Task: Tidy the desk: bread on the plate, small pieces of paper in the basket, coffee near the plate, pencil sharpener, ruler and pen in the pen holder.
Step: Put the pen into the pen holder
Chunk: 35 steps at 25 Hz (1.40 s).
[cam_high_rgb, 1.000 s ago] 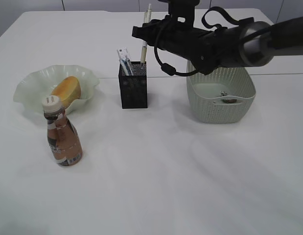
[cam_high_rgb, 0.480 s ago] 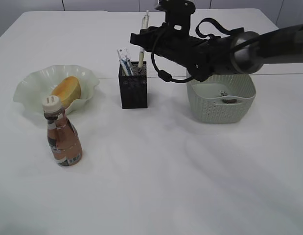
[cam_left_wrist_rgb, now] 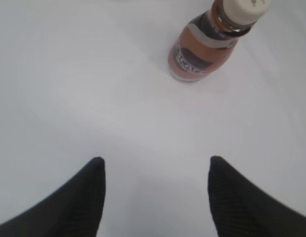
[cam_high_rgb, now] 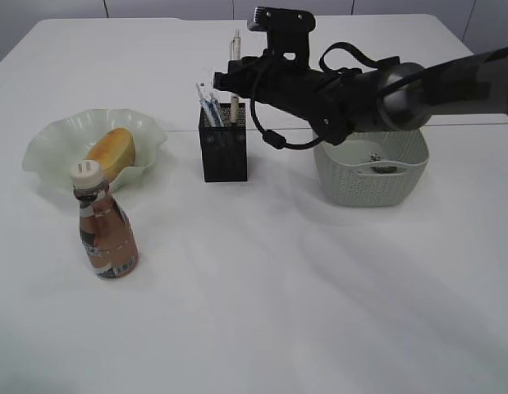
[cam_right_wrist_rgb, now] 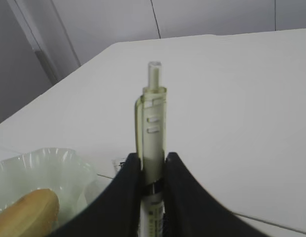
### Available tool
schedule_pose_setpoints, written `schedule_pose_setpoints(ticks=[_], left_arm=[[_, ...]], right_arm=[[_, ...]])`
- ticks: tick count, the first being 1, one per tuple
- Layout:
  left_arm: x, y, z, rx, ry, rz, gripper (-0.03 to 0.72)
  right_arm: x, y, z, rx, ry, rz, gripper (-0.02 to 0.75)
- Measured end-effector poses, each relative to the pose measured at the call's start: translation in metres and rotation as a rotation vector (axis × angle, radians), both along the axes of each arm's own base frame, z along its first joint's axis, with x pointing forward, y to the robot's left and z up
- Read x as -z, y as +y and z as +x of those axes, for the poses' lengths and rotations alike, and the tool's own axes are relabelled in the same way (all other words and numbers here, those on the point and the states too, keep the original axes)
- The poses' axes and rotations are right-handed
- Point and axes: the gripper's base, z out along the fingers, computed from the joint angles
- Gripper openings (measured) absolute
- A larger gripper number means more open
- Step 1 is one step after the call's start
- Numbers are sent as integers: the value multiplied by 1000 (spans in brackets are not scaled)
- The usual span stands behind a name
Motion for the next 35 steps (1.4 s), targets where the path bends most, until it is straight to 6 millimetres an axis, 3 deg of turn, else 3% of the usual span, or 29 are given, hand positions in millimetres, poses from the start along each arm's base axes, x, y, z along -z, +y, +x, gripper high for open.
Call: schedule_pose_setpoints(ticks=[10, 17, 20, 29, 35], left_arm=[[0, 1, 0, 3, -2, 15, 479], [0, 1, 0, 3, -2, 15, 479], [0, 1, 0, 3, -2, 15, 479], [0, 1, 0, 3, -2, 15, 479], [0, 1, 0, 4, -2, 19, 479]], right_arm=[[3, 2, -1, -28, -15, -46, 177], [4, 2, -1, -15, 26, 8, 188], [7, -1, -2, -6, 89, -58, 188], [-32, -14, -14, 45, 153, -215, 189], [-28, -20, -16, 84, 227, -292, 190]])
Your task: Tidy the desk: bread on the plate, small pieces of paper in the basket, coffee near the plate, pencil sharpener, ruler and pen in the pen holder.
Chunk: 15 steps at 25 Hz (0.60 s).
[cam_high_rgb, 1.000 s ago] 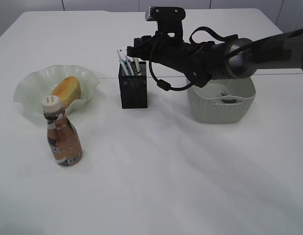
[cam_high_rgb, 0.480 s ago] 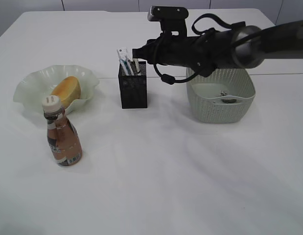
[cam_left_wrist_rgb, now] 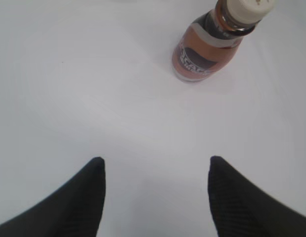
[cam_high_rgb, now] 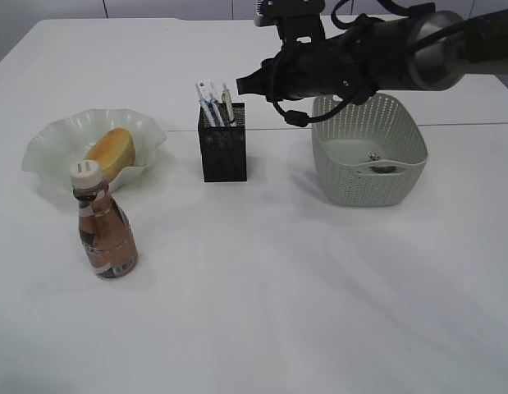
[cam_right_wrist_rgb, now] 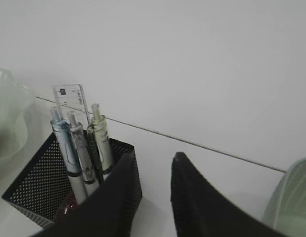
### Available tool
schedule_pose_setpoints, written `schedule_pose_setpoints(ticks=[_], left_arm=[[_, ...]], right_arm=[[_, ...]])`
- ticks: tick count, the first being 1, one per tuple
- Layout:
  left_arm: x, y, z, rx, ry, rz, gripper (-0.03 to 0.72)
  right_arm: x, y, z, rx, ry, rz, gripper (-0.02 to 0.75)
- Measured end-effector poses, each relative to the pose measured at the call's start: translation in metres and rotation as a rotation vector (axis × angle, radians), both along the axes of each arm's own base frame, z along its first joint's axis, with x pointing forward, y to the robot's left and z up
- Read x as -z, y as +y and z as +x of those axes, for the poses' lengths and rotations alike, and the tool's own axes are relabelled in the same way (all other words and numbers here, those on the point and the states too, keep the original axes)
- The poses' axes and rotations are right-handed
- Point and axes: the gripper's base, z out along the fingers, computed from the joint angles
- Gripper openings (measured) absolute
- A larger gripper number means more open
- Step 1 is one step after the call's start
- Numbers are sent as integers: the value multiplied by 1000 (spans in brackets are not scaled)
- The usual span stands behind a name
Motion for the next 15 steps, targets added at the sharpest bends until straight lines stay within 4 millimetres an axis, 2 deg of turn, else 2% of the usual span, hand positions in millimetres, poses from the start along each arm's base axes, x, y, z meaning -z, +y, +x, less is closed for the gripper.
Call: schedule_pose_setpoints(ticks=[4, 10, 15], left_arm=[[0, 0, 0, 0, 0, 0, 479], [0, 0, 0, 0, 0, 1, 479], [0, 0, 0, 0, 0, 1, 479]], right_arm=[[2, -2, -1, 9, 20, -36, 190], [11, -17, -9, 106, 180, -161, 190], [-11, -23, -27, 67, 289, -264, 191]])
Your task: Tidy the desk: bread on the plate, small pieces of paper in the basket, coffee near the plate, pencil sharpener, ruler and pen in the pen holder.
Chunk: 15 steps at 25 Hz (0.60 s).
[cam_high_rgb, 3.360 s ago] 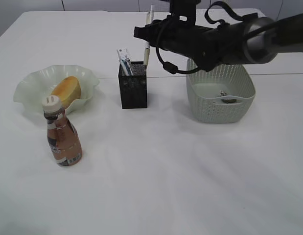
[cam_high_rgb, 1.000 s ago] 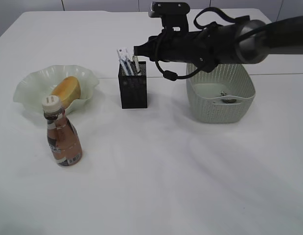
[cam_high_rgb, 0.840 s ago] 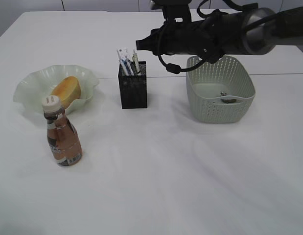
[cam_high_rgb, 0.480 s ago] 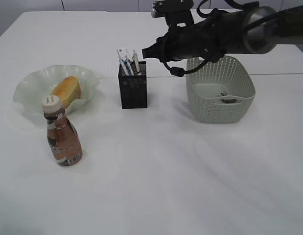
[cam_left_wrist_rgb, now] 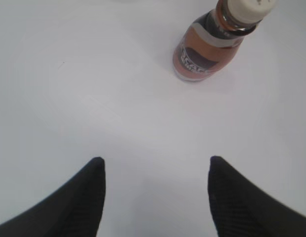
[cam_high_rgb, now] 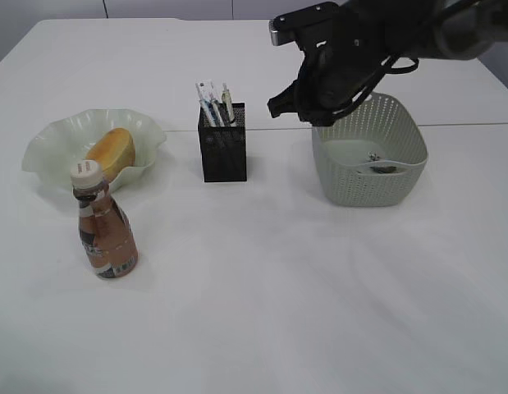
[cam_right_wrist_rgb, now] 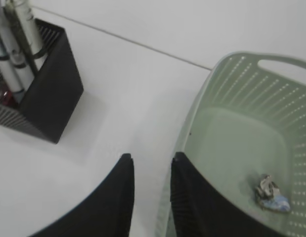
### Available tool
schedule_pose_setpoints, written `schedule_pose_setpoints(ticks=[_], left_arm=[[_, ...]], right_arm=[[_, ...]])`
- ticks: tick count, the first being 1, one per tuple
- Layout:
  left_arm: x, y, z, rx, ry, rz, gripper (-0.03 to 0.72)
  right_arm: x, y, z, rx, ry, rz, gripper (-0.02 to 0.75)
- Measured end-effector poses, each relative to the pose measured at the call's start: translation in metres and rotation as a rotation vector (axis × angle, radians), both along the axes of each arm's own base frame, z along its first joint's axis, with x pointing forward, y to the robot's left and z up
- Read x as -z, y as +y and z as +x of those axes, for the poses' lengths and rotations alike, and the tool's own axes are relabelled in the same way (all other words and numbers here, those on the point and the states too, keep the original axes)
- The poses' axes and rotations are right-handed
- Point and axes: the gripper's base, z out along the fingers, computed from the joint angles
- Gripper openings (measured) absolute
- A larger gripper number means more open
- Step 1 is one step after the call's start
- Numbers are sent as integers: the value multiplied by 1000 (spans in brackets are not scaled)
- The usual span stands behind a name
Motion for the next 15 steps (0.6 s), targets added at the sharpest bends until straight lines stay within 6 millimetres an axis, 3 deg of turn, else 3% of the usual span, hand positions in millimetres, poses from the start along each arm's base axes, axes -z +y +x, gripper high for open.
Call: schedule_pose_setpoints(ticks=[4, 8, 15], left_arm=[[0, 0, 0, 0, 0, 0, 479], [0, 0, 0, 0, 0, 0, 479], [0, 0, 0, 0, 0, 1, 479]], right_arm=[[-11, 0, -17, -53, 169, -10, 193], [-8, 4, -30, -66, 331, 36, 196], [-8, 2, -33, -56, 392, 60, 197]])
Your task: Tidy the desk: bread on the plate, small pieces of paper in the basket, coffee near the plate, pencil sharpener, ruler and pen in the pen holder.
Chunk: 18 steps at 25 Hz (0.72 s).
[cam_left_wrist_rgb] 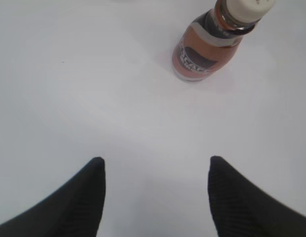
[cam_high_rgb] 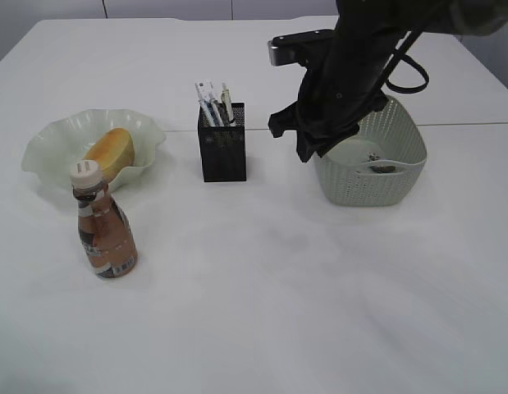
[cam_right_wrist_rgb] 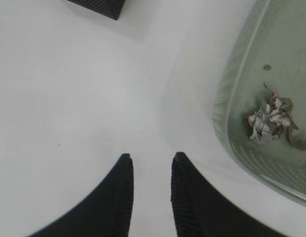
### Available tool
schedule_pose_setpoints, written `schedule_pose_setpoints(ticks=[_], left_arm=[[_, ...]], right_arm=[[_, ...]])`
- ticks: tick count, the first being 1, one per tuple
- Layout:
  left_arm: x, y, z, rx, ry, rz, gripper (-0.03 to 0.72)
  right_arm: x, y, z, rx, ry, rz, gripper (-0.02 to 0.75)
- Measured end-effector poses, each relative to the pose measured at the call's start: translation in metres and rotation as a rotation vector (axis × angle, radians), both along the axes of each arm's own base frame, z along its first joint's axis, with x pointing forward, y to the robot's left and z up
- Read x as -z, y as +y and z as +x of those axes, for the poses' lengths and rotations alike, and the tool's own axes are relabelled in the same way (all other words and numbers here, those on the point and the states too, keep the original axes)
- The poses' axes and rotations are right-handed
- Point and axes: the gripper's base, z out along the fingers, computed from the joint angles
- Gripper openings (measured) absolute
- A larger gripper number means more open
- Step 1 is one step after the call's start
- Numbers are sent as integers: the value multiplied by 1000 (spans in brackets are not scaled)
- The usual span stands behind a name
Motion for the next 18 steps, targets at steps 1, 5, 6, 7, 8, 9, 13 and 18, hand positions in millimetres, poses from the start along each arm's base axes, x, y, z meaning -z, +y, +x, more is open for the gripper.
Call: schedule_pose_setpoints(ticks=[1, 5, 6, 7, 8, 9, 13, 18], left_arm=[[0, 0, 0, 1, 0, 5, 479], [0, 3, 0, 9, -5, 47, 479], [1, 4, 0, 11, -3, 56, 479], [1, 4, 0, 13, 2, 63, 479], [1, 5, -1, 14, 10, 69, 479], [2, 5, -2, 16, 22, 72, 479], [3, 5, -4, 18, 42, 75, 479], [3, 5, -5, 20, 57, 77, 479]], right_arm=[[0, -4, 1, 11, 5, 4, 197], [-2, -31, 6, 82, 43, 22, 197], [-2, -39, 8, 102, 57, 22, 197], [-1, -46, 9, 117, 69, 20, 197], [-1, -53, 10, 133, 77, 18, 197], [-3, -59, 10, 147, 81, 18, 197], [-21, -79, 8, 193, 56, 29, 197], [-48, -95, -3, 226, 13, 46, 197]])
